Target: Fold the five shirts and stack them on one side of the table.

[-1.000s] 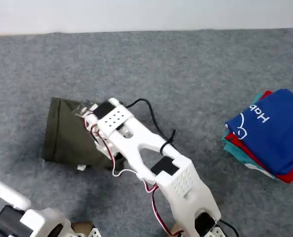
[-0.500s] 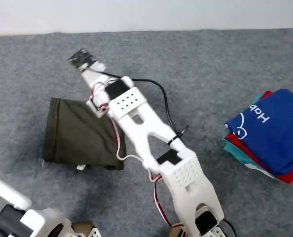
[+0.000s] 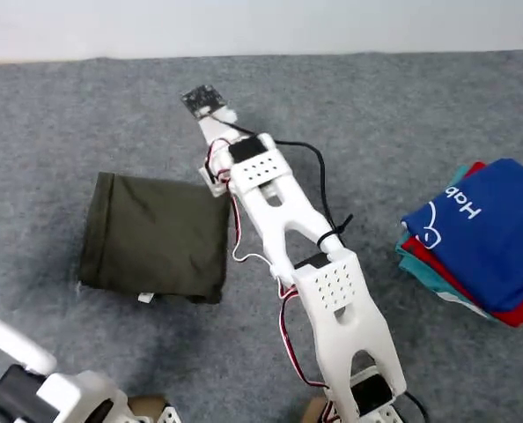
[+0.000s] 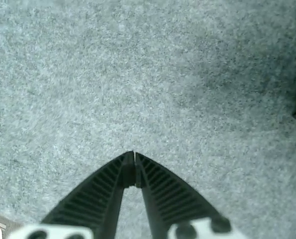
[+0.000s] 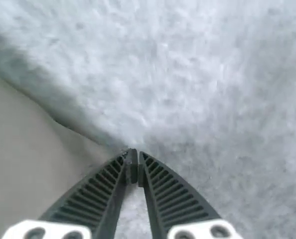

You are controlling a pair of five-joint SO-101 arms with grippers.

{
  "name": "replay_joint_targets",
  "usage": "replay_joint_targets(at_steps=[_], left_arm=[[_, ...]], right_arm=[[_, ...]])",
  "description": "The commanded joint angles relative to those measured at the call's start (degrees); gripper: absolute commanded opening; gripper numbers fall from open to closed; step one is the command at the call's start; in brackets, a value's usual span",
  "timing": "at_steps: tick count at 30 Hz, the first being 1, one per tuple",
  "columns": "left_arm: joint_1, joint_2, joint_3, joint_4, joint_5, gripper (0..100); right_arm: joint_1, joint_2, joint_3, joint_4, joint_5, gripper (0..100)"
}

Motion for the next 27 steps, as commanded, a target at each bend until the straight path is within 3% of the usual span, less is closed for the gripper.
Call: replay_joint_targets(at_steps=[1,12,19,27], left_arm=[[0.79,-2.64,-1.8,0.18,0.53,1],[1.58,-2.73,-1.98,0.09,0.53,1],[1.58,-2.73,-1.98,-1.76,0.53,1],[1.58,-2.73,-1.98,-1.76,0.53,1]], right_arm=[[-1.63,-1.45,-9.49,4.35,-0.35,1.0],[-10.86,-0.92,-26.55,37.14,-0.7,1.0],[-12.26,-4.09,-17.58,38.11,-4.31,1.0],[-18.07,-4.26,-4.22,37.85,-19.96,1.0]])
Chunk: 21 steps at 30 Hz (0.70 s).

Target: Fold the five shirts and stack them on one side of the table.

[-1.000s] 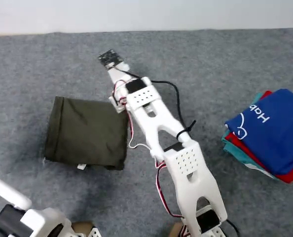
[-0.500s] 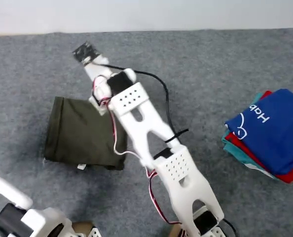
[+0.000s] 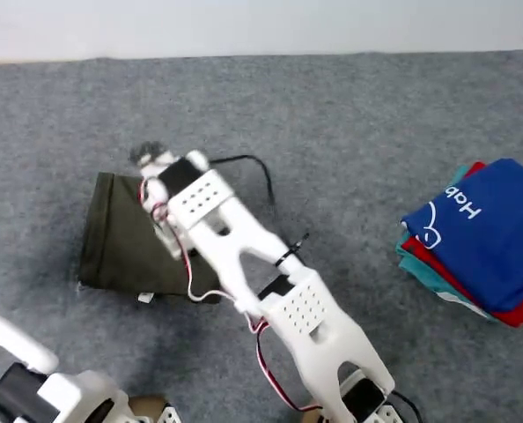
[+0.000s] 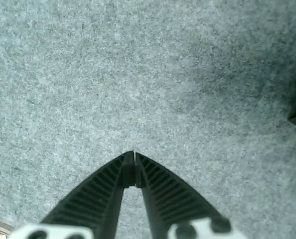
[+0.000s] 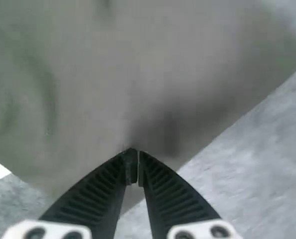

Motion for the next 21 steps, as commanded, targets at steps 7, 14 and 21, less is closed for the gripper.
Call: replay_joint_targets(at_steps=[7,14,21], left_arm=[[0.44,-2.73,-1.98,-1.05,0.53,1],[0.44,-2.73,-1.98,-1.05,0.53,1],[1.67,-2.73,-1.98,-0.79,0.62,1]], right_arm=[[0.75,1.1,2.46,2.42,-6.68,1.0],[0.66,-7.43,-0.09,2.07,-6.68,1.5],[-0.13,-9.71,-0.09,2.07,-7.3,13.9]])
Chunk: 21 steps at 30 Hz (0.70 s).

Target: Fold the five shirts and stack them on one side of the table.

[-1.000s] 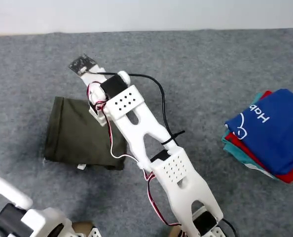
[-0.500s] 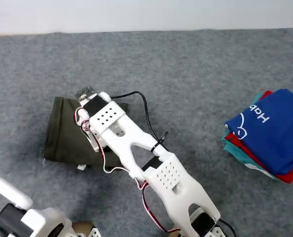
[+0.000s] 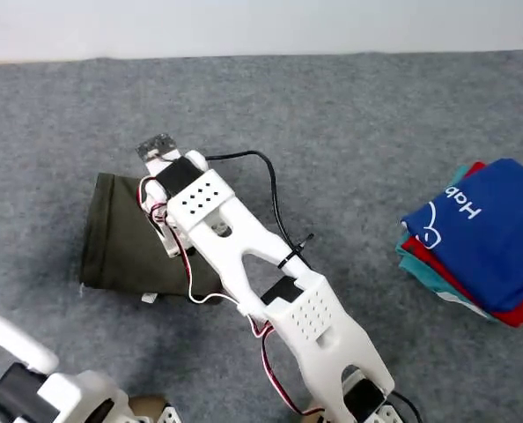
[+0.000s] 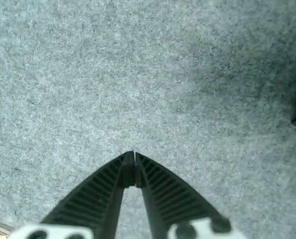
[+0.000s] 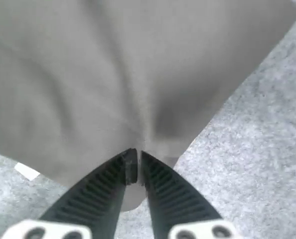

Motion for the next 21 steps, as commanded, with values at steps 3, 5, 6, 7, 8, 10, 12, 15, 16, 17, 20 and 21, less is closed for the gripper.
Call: replay_joint_targets(at_steps=[3,5,6,7,8,10,12,15,16,17,20,21], left_arm=[[1.58,-2.73,-1.98,-0.79,1.93,1],[1.67,-2.73,-1.98,-0.79,2.55,1],[1.67,-2.73,-1.89,-0.79,2.55,1],[1.67,-2.73,-1.89,-0.79,2.55,1],[1.67,-2.73,-1.8,-0.79,2.55,1],[1.67,-2.73,-1.8,-0.79,2.55,1],[1.58,-2.73,-1.8,-0.79,2.55,1],[1.32,-2.73,-1.8,-0.79,2.55,1],[1.32,-2.73,-1.8,-0.79,2.55,1],[1.32,-2.73,-1.71,-0.79,2.55,1],[1.32,-2.73,-1.71,-0.79,2.55,1],[1.32,-2.73,-1.71,-0.79,2.55,1]], right_arm=[[-1.1,-4.09,-2.9,0.66,-8.35,27.5],[-1.36,-4.0,-2.81,-2.51,-10.73,37.5],[-1.45,-3.74,-2.73,-4.53,-11.08,41.7],[-1.45,-3.12,-2.73,-6.55,-11.52,44.3],[-1.45,-2.24,-2.9,-8.92,-11.96,45.2],[-1.45,-0.31,-2.9,-13.32,-12.75,44.4],[-1.36,1.54,-2.9,-16.84,-13.45,43.4],[-1.45,4.26,-2.9,-20.79,-14.42,43.1],[-1.54,5.14,-2.9,-21.58,-14.95,43.1],[-1.63,5.93,-2.99,-22.29,-15.47,43.1],[-1.71,8.4,-2.99,-22.46,-17.32,43.0],[-1.71,9.19,-2.99,-22.2,-18.11,43.0]])
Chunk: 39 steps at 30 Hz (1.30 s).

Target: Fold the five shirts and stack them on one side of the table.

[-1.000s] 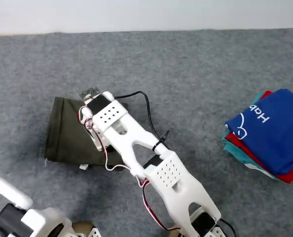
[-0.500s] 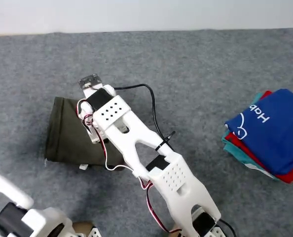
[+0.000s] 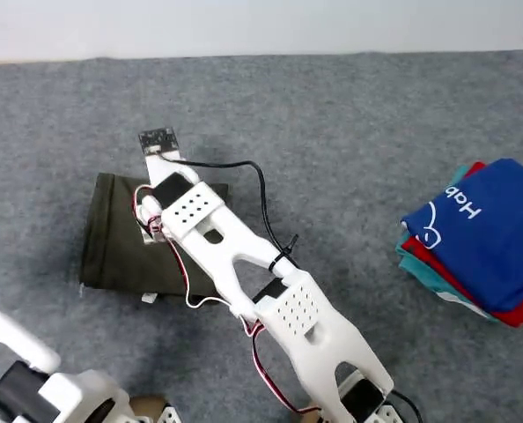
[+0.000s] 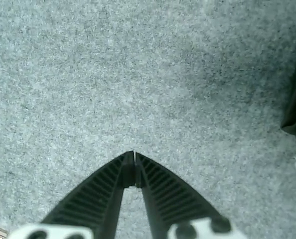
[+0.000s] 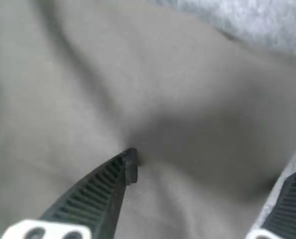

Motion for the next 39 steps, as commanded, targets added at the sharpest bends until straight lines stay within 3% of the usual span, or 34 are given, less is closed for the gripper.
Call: replay_joint_targets(at_steps=[1,5,13,25,30,36,39], left_arm=[[-0.18,-2.73,-1.71,-0.79,0.44,1],[-0.18,-2.73,-1.71,-0.79,0.44,1],[-0.18,-2.73,-1.71,-0.79,0.44,1],[-0.18,-2.73,-1.71,-0.79,0.44,1],[-0.18,-2.73,-1.89,-0.79,0.44,1],[-0.18,-2.73,-1.98,-0.79,0.44,1],[0.09,-2.73,-1.71,-0.79,0.44,1]], right_arm=[[-0.57,1.01,-2.99,-0.13,-2.73,42.9],[-0.57,2.42,-2.99,1.89,-3.43,34.4],[3.12,2.42,-2.99,3.21,-1.85,0.8],[11.82,-1.36,-10.9,22.99,8.62,0.9],[18.33,-3.03,-11.69,23.87,14.59,0.9],[30.02,-3.91,-11.69,21.05,31.47,0.9],[34.68,-3.82,-11.6,14.2,45.19,0.9]])
